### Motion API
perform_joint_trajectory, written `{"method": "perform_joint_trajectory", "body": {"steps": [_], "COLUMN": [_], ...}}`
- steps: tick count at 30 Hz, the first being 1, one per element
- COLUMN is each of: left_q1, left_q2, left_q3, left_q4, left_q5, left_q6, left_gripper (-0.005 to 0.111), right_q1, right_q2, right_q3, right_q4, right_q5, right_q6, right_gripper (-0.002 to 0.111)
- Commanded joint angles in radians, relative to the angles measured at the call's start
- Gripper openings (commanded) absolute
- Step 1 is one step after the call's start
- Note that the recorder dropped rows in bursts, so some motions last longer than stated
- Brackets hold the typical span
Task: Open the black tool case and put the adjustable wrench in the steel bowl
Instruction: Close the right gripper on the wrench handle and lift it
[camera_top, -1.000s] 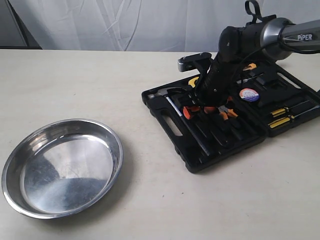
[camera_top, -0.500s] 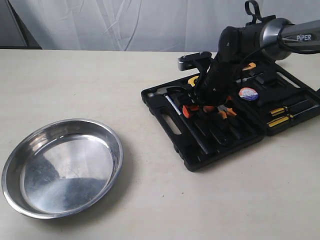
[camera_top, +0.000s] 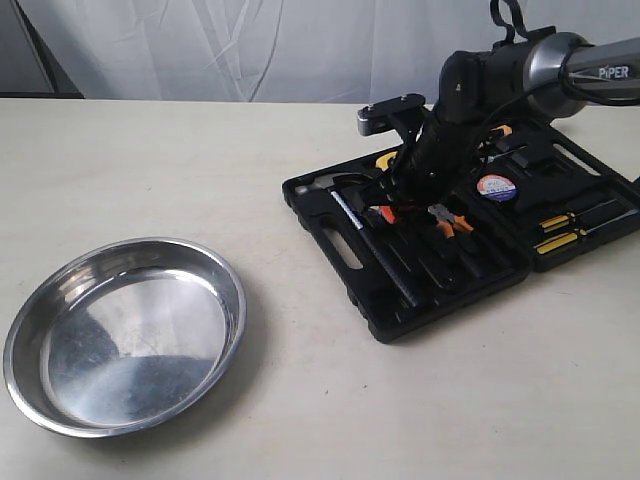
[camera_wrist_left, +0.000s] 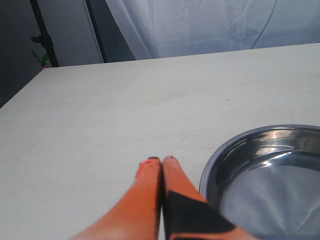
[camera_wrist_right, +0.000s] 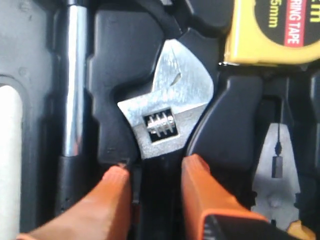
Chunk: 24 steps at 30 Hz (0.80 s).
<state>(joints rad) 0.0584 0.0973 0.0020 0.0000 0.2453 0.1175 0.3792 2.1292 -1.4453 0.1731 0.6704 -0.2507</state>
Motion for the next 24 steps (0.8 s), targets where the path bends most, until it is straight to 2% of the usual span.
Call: {"method": "perform_joint_trajectory", "body": {"steps": [1, 4, 5, 6, 24], "left_q1": [0.002, 0.002, 0.002, 0.002, 0.002], "left_q2": [-0.004, -0.004, -0.004, -0.004, -0.004], "left_q3": [-0.002, -0.002, -0.002, -0.002, -0.002], "left_q4": [-0.007, -0.007, -0.007, -0.007, -0.007], "left_q5": [-0.013, -0.013, -0.013, -0.013, -0.013], "left_q6": [-0.006, -0.006, -0.006, -0.006, -0.006], "left_gripper": [0.0, 0.0, 0.0, 0.0, 0.0], "right_q1": [-0.008, -0.008, -0.008, -0.008, -0.005], "right_q2": [0.017, 0.042, 0.056, 0.068, 0.047], "right_q3": [0.003, 0.003, 0.003, 0.003, 0.003], "right_q4": [-0.037, -0.037, -0.037, -0.032, -0.111], "right_q5": [-0.004, 0.013, 0.012, 0.009, 0.137], "right_q6": [0.0, 0.0, 0.001, 0.003, 0.137], "right_gripper": [0.029, 0.041, 0.049, 0.05, 0.05]}}
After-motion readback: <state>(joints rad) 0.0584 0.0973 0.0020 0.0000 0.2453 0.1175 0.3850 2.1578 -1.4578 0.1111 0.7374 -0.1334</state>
